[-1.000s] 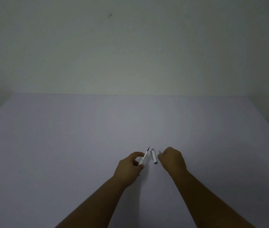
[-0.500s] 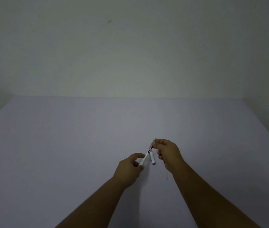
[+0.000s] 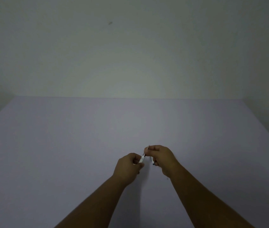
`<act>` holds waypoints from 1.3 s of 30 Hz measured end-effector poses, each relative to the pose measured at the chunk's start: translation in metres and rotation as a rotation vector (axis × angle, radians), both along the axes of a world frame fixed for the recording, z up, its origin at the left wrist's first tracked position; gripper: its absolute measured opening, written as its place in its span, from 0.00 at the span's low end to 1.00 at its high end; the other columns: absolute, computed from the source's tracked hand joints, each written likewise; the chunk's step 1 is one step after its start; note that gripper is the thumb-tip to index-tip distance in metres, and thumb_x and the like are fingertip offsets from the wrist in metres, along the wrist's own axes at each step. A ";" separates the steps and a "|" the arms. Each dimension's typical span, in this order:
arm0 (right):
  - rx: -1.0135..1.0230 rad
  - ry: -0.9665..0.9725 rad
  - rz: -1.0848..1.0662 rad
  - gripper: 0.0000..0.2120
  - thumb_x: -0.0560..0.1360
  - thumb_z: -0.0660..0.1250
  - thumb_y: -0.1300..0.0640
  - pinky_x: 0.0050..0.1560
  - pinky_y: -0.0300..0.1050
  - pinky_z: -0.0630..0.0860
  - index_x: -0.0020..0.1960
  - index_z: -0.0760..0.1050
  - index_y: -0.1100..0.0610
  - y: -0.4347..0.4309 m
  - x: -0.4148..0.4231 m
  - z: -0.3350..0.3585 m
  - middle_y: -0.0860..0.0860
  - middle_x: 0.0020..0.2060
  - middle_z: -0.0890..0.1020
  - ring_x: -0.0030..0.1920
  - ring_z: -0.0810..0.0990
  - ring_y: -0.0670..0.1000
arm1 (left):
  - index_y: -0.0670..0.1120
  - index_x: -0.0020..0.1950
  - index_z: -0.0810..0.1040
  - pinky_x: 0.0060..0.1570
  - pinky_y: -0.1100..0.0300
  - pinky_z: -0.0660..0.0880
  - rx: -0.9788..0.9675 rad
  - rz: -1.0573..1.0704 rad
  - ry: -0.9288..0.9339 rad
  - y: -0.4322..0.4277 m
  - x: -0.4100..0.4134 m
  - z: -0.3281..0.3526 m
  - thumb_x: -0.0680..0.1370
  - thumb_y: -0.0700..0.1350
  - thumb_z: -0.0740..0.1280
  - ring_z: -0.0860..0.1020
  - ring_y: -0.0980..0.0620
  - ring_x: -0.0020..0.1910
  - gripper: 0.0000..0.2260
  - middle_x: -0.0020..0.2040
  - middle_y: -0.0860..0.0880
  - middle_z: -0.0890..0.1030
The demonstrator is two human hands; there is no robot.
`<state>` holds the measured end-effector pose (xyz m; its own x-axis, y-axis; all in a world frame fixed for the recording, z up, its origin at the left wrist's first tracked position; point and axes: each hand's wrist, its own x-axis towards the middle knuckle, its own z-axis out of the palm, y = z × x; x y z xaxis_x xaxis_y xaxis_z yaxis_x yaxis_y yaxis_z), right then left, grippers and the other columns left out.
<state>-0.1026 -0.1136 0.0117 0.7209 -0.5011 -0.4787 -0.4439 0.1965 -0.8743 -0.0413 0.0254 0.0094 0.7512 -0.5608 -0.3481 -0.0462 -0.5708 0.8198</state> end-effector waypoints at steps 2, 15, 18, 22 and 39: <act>-0.020 0.050 0.007 0.07 0.68 0.74 0.53 0.29 0.41 0.67 0.38 0.79 0.56 -0.001 0.002 -0.001 0.48 0.27 0.77 0.26 0.67 0.47 | 0.54 0.42 0.76 0.34 0.62 0.77 0.014 -0.003 -0.026 0.001 0.001 0.001 0.73 0.44 0.70 0.80 0.54 0.32 0.06 0.38 0.57 0.78; 0.038 0.009 0.019 0.07 0.71 0.69 0.48 0.32 0.40 0.69 0.42 0.79 0.52 0.002 0.006 0.001 0.50 0.39 0.81 0.32 0.71 0.48 | 0.53 0.40 0.77 0.32 0.63 0.75 0.001 0.024 0.005 0.002 0.001 0.009 0.72 0.42 0.71 0.79 0.54 0.32 0.06 0.37 0.54 0.80; -0.077 0.079 0.031 0.10 0.70 0.71 0.47 0.31 0.41 0.69 0.37 0.77 0.53 0.000 0.006 -0.001 0.50 0.33 0.77 0.31 0.71 0.48 | 0.52 0.41 0.77 0.32 0.64 0.74 -0.005 0.021 0.023 0.001 0.001 0.010 0.72 0.42 0.70 0.79 0.54 0.31 0.06 0.36 0.54 0.79; -0.042 0.093 0.012 0.13 0.71 0.68 0.43 0.33 0.41 0.69 0.39 0.77 0.53 0.002 0.009 0.000 0.49 0.36 0.79 0.33 0.72 0.48 | 0.51 0.42 0.78 0.30 0.66 0.72 -0.026 0.034 0.050 -0.002 0.000 0.014 0.73 0.42 0.70 0.79 0.56 0.31 0.05 0.37 0.54 0.80; -0.109 0.141 0.058 0.15 0.70 0.70 0.43 0.41 0.46 0.72 0.36 0.75 0.55 0.002 0.010 0.004 0.51 0.34 0.77 0.35 0.72 0.51 | 0.53 0.40 0.77 0.32 0.64 0.74 0.020 0.033 0.036 0.001 -0.002 0.014 0.72 0.44 0.71 0.80 0.54 0.32 0.06 0.37 0.54 0.80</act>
